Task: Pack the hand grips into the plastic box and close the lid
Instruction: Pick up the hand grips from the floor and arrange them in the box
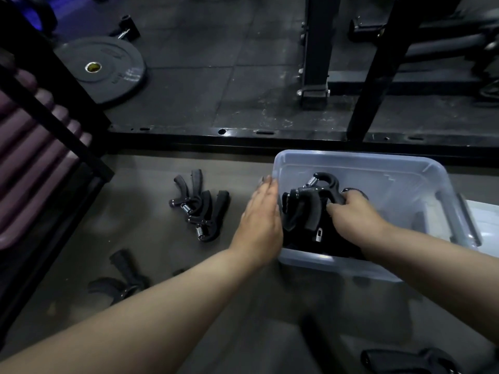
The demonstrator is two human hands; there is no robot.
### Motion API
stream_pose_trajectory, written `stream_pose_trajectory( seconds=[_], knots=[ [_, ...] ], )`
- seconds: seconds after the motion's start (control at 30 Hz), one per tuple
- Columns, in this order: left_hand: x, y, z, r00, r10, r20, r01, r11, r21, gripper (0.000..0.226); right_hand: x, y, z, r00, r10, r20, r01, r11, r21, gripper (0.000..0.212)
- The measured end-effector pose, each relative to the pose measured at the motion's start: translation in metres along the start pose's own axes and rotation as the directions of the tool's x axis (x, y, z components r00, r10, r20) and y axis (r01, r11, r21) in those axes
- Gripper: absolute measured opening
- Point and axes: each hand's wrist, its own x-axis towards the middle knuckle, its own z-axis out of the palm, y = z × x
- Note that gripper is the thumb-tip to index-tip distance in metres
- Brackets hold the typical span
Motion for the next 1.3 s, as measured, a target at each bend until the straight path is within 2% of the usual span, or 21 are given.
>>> stream_pose_trajectory(
  seconds=[0.13,0.3,0.37,0.5,0.57,0.63,0.73,0.83,0.87,1.0,1.3],
  knots=[
    [-0.001,-0.001,0.001,1.000,0.014,-0.009,-0.014,1.000,0.010,0.055,-0.002,-0.016,0.010,0.995,0.096,0.002,-0.096,0.995,-0.019,0.039],
    [0.000,-0.004,0.002,1.000,0.019,-0.015,-0.019,1.000,0.002,0.055,0.004,-0.020,0.024,0.981,0.191,0.005,-0.191,0.979,0.064,0.043],
    [0.001,-0.005,0.002,1.000,0.020,-0.014,-0.021,1.000,-0.005,0.055,0.006,-0.020,0.030,0.986,0.163,0.042,-0.165,0.985,0.048,0.041],
    [0.000,-0.005,0.001,1.000,0.023,-0.015,-0.023,1.000,-0.013,0.055,0.006,-0.024,0.038,0.984,0.177,-0.008,-0.177,0.981,-0.077,0.041],
    [0.000,-0.005,0.001,1.000,0.026,-0.016,-0.026,1.000,-0.016,0.055,0.000,-0.028,0.037,0.988,0.155,0.002,-0.153,0.978,-0.145,0.042],
    [0.000,-0.005,0.001,1.000,0.026,-0.015,-0.027,0.999,-0.022,0.055,-0.013,-0.028,0.023,0.993,0.074,0.092,-0.047,0.961,-0.273,0.047],
    [0.000,-0.006,0.002,1.000,0.027,-0.016,-0.027,0.999,-0.026,0.055,-0.023,-0.020,0.002,0.973,-0.109,0.204,0.203,0.827,-0.524,0.044],
    [0.000,-0.006,0.002,1.000,0.021,-0.015,-0.021,0.999,-0.029,0.055,-0.025,-0.016,-0.006,0.950,-0.218,0.224,0.312,0.706,-0.636,0.033],
    [0.000,-0.005,0.002,1.000,0.022,-0.015,-0.022,0.999,-0.028,0.055,-0.025,-0.015,-0.006,0.944,-0.255,0.211,0.330,0.686,-0.648,0.031],
    [0.000,-0.006,0.002,0.999,0.029,-0.020,-0.029,0.999,-0.015,0.054,-0.024,-0.015,-0.004,0.937,-0.335,0.100,0.326,0.731,-0.599,0.030],
    [0.000,-0.005,0.002,0.999,0.030,-0.019,-0.030,0.999,-0.017,0.054,-0.020,-0.011,0.005,0.925,-0.348,0.150,0.367,0.724,-0.585,0.049]
  ],
)
